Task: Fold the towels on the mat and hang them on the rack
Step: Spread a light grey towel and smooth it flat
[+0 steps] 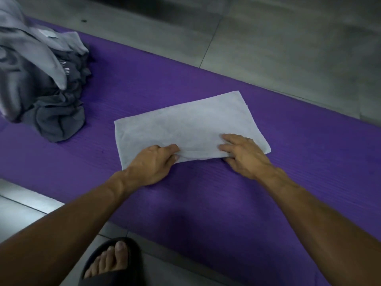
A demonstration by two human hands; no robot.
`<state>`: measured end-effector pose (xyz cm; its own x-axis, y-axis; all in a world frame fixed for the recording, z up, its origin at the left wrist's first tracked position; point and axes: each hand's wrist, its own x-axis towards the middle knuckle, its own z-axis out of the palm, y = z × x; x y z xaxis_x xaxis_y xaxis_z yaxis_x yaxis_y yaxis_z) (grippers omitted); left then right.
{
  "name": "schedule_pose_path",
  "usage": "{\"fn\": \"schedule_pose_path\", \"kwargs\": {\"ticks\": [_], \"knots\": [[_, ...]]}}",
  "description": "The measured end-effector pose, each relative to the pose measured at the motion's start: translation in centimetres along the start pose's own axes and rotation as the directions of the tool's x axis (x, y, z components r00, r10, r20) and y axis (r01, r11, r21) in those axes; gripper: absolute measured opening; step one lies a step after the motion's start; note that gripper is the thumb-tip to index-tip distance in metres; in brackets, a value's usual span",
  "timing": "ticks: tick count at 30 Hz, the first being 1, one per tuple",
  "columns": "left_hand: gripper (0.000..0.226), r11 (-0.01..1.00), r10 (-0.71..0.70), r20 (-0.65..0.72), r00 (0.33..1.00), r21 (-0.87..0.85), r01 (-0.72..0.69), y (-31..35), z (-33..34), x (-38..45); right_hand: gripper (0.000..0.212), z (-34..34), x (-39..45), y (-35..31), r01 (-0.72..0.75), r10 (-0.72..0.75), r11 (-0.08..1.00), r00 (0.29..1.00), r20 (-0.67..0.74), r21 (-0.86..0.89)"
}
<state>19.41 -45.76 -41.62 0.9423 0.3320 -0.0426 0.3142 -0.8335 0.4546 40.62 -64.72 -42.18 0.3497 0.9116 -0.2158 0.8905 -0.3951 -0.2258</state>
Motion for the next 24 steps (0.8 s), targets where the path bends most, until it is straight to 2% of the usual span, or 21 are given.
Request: {"fn": "schedule_pose_path", "kwargs": {"ticks": [2,4,6,8,10,13,15,17,21,24], "knots": [[0.022,0.994,-0.005,0.053,0.999,-0.109,0.011,0.0,-0.8,0.2,0.027,-0.6,0.2,0.2,-0.012,0.012,1.0,1.0,0.005,0.025],[0.019,0.976,-0.005,0.123,0.992,-0.216,0.032,0.4,-1.8,0.6,0.013,-2.4,0.0,0.1,-0.072,0.063,0.99,0.995,0.076,0.119],[0.023,0.959,-0.034,0.227,0.973,-0.266,0.096,1.0,-3.0,1.1,0.019,-4.6,0.0,0.2,-0.122,0.092,0.983,0.974,0.206,0.136],[0.016,0.941,-0.067,0.358,0.931,-0.286,0.178,1.2,-3.8,1.7,0.026,-6.6,0.2,0.2,-0.13,0.093,0.987,0.944,0.317,0.098],[0.014,0.937,-0.069,0.395,0.916,-0.291,0.196,1.1,-4.3,2.1,0.03,-7.7,0.7,0.4,-0.137,0.104,0.988,0.932,0.348,0.071],[0.011,0.971,-0.155,0.273,0.949,-0.137,0.198,0.6,-4.7,2.6,0.027,-8.2,2.1,0.4,-0.137,0.13,0.99,0.971,0.199,0.022],[0.021,0.974,-0.226,0.148,0.963,0.039,0.222,0.3,-4.9,3.0,0.015,-8.0,3.2,0.0,-0.115,0.119,0.986,0.993,0.026,-0.119],[0.027,0.954,-0.263,0.056,0.963,0.167,0.25,-0.1,-5.0,3.5,0.012,-7.4,4.5,-0.5,-0.087,0.067,0.964,0.994,-0.085,-0.252],[0.029,0.92,-0.306,0.035,0.951,0.266,0.286,-1.1,-4.2,4.5,0.015,-6.3,6.9,-0.7,-0.131,0.101,0.95,0.988,-0.119,-0.284],[0.029,0.922,-0.324,0.026,0.946,0.232,0.309,-2.0,-3.1,5.2,0.02,-5.5,8.0,-0.2,-0.176,0.157,0.952,0.983,-0.094,-0.252]]}}
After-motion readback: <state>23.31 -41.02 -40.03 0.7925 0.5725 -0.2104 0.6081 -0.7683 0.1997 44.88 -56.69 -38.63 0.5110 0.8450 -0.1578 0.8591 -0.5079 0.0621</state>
